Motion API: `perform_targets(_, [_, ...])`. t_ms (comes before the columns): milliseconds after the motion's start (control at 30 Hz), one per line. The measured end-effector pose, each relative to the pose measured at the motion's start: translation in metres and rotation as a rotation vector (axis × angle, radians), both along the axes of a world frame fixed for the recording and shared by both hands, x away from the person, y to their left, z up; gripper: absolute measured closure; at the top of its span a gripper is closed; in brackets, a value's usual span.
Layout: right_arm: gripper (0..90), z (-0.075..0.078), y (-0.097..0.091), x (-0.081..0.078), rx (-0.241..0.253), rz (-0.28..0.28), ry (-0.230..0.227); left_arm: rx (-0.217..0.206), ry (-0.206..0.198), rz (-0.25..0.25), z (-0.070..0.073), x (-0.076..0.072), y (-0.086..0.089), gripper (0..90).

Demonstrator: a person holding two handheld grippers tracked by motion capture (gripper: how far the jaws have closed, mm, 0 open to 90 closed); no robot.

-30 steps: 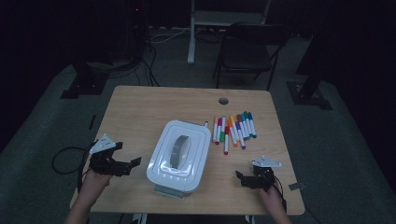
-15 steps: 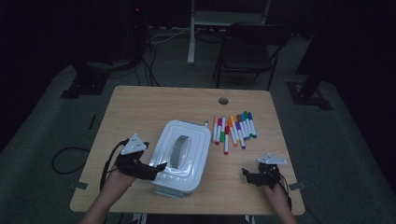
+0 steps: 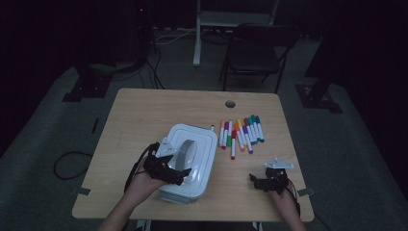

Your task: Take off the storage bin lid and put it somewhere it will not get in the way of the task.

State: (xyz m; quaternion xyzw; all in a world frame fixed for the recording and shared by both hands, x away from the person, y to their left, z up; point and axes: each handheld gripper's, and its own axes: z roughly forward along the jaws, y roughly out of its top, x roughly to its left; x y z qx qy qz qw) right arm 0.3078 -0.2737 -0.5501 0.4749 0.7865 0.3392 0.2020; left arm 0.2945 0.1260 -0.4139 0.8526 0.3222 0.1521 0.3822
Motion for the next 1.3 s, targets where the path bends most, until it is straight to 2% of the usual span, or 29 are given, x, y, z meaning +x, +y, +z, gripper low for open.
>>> perform_targets(33, [12.8,0.0,0.0,0.0,0.0,-0.001,0.0,0.005,-0.004,0.009,0.001,0.0,0.0,1.7])
perform_targets(67, [12.9,0.0,0.0,0.0,0.0,-0.001,0.0,0.0,-0.008,0.013,0.002,-0.001,0.0,7.5])
perform_targets(133, [12.9,0.0,0.0,0.0,0.0,-0.001,0.0,-0.003,-0.023,0.026,0.005,-0.001,0.001,9.3])
perform_targets(167, [12.8,0.0,0.0,0.0,0.001,-0.002,0.001,-0.006,-0.032,0.031,0.007,-0.002,0.001,16.6])
perform_targets(333, [12.9,0.0,0.0,0.0,0.0,-0.002,0.0,0.002,-0.018,0.044,0.009,0.001,-0.005,16.7])
perform_targets(367, [12.9,0.0,0.0,0.0,0.0,-0.002,0.0,0.005,-0.008,0.044,0.008,0.002,-0.007,20.9])
perform_targets(500, [12.8,0.0,0.0,0.0,0.0,-0.002,0.001,0.006,0.008,0.048,0.004,0.004,-0.011,23.9])
perform_targets(600, [12.8,0.0,0.0,0.0,0.0,-0.002,0.001,0.009,0.001,0.057,0.003,0.004,-0.011,36.8])
perform_targets(633, [12.8,0.0,0.0,0.0,0.0,-0.002,0.001,0.001,0.005,0.056,0.003,0.004,-0.011,36.8])
perform_targets(767, [12.9,0.0,0.0,0.0,0.0,-0.002,0.001,-0.024,0.026,0.039,0.003,0.002,-0.011,50.1])
perform_targets(800, [12.9,0.0,0.0,0.0,0.0,-0.002,0.001,-0.022,0.022,0.04,0.003,0.002,-0.011,50.1])
perform_targets(933, [12.9,0.0,0.0,0.0,0.001,-0.003,0.0,-0.074,0.033,0.031,0.006,0.0,-0.007,55.5])
perform_targets(1100, [12.9,0.0,0.0,0.0,0.001,-0.003,0.0,-0.145,0.032,0.016,0.018,-0.006,-0.001,63.3])
perform_targets(1167, [12.9,0.0,0.0,0.0,0.001,-0.004,0.0,-0.156,0.016,-0.001,0.024,-0.01,0.0,67.7])
perform_targets(1233, [12.9,0.0,0.0,-0.001,0.002,-0.004,0.001,-0.159,0.002,-0.007,0.03,-0.015,0.001,67.9])
perform_targets(1300, [12.9,0.0,0.0,-0.001,0.002,-0.004,0.001,-0.18,-0.005,-0.008,0.035,-0.017,0.005,67.9])
